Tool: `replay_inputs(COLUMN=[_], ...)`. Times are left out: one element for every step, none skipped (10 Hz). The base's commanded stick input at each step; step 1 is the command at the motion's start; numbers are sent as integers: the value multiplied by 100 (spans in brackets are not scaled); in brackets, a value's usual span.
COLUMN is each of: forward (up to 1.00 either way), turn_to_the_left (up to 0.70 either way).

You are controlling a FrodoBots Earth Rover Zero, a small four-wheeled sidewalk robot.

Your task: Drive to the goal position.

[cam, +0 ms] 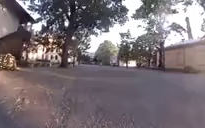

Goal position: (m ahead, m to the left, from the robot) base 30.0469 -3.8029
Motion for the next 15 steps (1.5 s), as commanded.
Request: replay_inputs(forward=[70, 70, 70, 70, 70, 70, 70, 70, 70, 70, 70, 70, 70, 70, 70], turn_to_the_left=[0, 0, 0, 0, 14, 35, 35, 35, 35, 35, 35, 35, 35, 35, 35])
